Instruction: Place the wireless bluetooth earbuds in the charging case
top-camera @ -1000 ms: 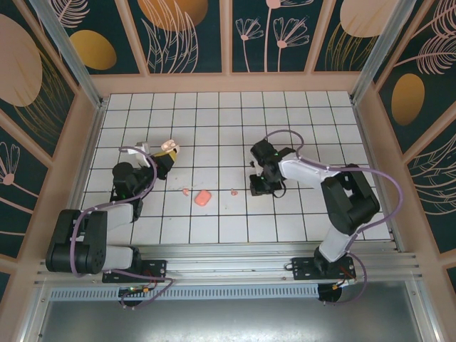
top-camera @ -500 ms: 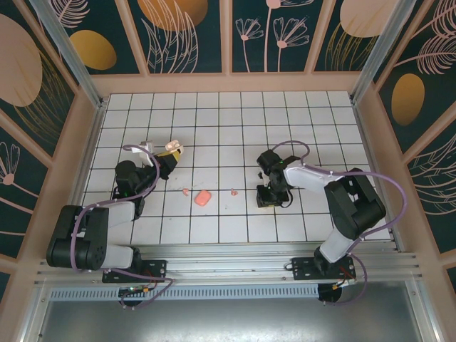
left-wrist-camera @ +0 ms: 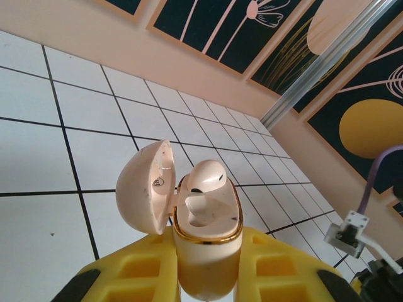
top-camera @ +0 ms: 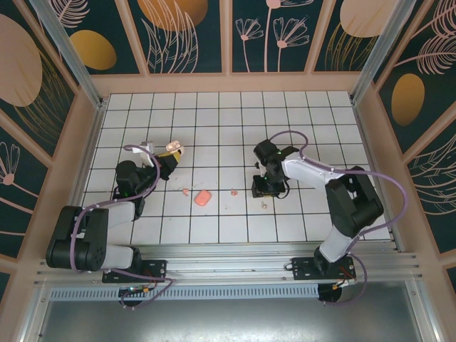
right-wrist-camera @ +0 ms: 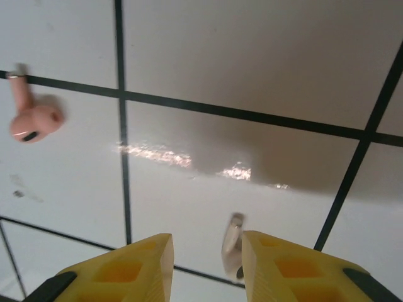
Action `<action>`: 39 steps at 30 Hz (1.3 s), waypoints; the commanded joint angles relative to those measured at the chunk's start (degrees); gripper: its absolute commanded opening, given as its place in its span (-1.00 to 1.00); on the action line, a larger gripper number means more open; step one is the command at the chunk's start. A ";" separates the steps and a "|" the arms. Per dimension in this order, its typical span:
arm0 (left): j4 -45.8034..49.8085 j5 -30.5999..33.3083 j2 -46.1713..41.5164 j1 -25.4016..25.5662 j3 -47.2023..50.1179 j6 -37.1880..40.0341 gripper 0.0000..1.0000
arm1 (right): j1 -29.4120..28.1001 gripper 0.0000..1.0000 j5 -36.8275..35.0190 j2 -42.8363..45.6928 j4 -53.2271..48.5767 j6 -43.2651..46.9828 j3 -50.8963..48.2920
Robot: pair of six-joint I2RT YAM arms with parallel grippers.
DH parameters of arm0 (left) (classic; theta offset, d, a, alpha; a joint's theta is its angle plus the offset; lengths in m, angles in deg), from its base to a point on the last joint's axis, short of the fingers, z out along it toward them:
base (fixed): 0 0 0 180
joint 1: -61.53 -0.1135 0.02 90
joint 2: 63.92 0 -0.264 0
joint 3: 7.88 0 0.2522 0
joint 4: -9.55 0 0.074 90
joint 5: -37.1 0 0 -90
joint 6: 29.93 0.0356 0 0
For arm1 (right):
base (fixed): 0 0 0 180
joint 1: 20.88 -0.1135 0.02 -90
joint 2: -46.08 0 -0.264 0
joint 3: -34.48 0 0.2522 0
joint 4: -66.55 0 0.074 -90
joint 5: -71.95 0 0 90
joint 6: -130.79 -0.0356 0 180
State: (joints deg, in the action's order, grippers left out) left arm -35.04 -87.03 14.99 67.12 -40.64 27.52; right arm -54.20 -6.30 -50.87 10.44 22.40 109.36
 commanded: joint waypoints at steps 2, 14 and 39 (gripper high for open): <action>0.77 -0.17 -1.52 0.15 -1.74 2.10 -0.83 | -0.83 -0.31 -2.13 -2.85 -2.42 0.18 1.50; 2.20 0.23 -2.60 0.17 -1.65 2.93 -0.82 | -3.97 -0.36 1.45 -6.06 -0.98 0.77 2.16; 4.15 0.47 -3.70 0.29 -1.64 4.20 -0.83 | -4.56 -0.31 1.82 15.80 -2.60 -16.25 -10.44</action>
State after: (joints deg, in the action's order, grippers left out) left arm -30.98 -86.72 12.83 67.12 -40.95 30.12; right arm -60.52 -3.44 -36.82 9.17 11.41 102.11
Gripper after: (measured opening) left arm 0.189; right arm 0.343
